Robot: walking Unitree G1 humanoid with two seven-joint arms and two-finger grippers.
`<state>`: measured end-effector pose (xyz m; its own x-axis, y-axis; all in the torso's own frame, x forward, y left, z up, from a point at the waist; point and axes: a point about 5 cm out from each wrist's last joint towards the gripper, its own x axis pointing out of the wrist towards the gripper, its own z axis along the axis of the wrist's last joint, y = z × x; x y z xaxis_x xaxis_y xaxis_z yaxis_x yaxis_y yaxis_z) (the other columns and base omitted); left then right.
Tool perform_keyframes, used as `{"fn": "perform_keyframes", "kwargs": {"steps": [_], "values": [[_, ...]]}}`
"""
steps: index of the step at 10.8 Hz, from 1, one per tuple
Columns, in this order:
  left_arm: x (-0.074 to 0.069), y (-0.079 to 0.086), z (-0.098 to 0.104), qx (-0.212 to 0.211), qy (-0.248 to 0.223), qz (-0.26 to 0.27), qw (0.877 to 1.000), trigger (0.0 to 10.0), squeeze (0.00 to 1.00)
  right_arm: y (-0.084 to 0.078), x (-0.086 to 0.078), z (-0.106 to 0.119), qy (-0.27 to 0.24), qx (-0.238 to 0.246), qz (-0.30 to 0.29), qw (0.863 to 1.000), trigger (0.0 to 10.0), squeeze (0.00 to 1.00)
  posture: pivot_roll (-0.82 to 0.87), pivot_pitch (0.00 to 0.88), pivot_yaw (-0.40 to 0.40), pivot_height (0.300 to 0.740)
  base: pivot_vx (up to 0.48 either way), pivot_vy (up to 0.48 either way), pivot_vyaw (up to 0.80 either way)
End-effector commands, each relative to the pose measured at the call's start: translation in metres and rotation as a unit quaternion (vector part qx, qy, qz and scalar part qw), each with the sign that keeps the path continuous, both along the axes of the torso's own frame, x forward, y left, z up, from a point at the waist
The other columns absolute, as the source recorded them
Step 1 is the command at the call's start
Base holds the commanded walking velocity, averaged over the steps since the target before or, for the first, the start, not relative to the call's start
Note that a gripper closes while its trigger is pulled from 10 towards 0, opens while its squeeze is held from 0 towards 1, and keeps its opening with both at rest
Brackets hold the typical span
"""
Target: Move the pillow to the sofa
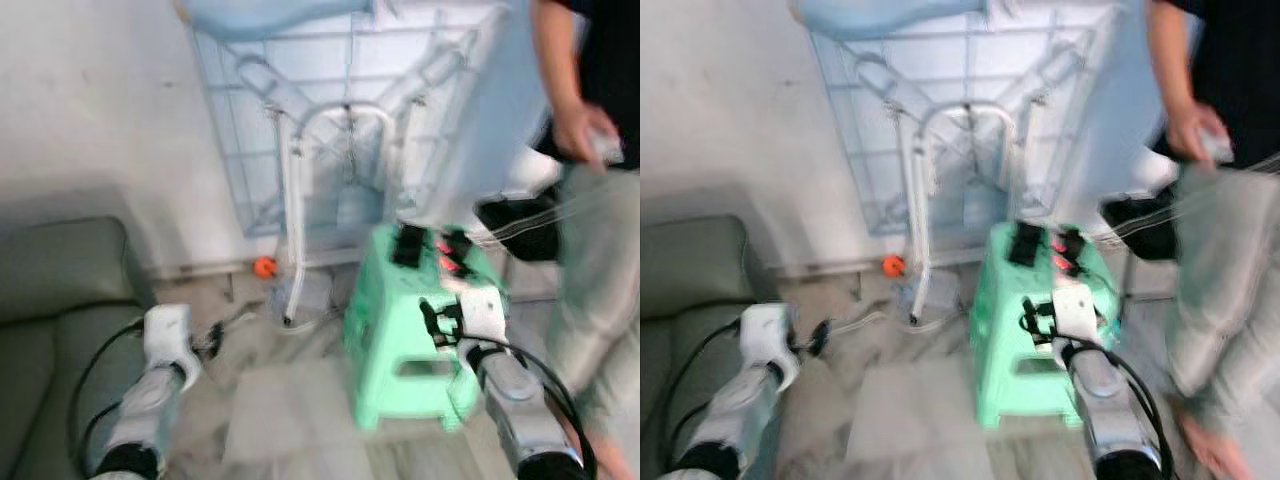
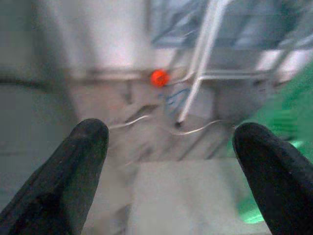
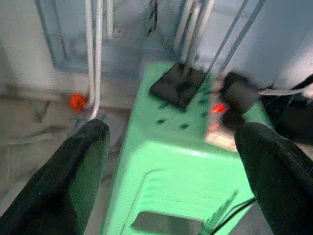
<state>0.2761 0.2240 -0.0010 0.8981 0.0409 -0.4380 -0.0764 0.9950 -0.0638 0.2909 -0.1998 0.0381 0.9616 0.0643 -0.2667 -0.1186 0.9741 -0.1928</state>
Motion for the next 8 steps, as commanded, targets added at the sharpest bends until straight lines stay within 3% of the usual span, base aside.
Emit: {"fn": "perform_keyframes", "kwargs": {"steps": [1,3,5,6,7,8], "values": [[-0.01,0.008,-0.01,0.011,0.032,0.014,0.999,10.0,0.0,0.001,-0.008,-0.02,0.044,0.009,-0.012,0.999,10.0,0.0,-0.2,0.013,0.012,0.74,0.0,0.0,0.0],[-0.038,0.01,-0.036,0.016,0.104,0.019,0.994,10.0,0.0,-0.013,-0.027,-0.051,0.12,0.033,-0.068,0.99,10.0,0.0,-0.18,0.015,0.012,0.74,0.0,0.0,0.0],[-0.08,0.016,-0.065,0.041,0.21,0.012,0.977,10.0,0.0,-0.012,-0.049,-0.075,0.187,-0.015,-0.047,0.981,10.0,0.0,-0.19,0.013,0.011,0.74,0.0,0.0,0.0],[-0.093,0.017,-0.072,0.048,0.242,0.006,0.969,10.0,0.0,-0.012,-0.059,-0.085,0.215,-0.023,-0.048,0.975,10.0,0.0,-0.19,0.01,0.009,0.74,0.0,0.0,0.0],[-0.102,0.014,-0.077,0.05,0.263,-0.014,0.963,10.0,0.0,-0.017,-0.074,-0.096,0.259,-0.036,-0.054,0.964,10.0,0.0,-0.19,0.007,0.007,0.74,0.0,0.0,0.0],[-0.106,0.011,-0.08,0.044,0.277,-0.028,0.96,10.0,0.0,-0.023,-0.103,-0.113,0.345,-0.067,-0.043,0.935,10.0,0.0,-0.17,0.004,0.006,0.74,0.0,0.0,0.0]]}}
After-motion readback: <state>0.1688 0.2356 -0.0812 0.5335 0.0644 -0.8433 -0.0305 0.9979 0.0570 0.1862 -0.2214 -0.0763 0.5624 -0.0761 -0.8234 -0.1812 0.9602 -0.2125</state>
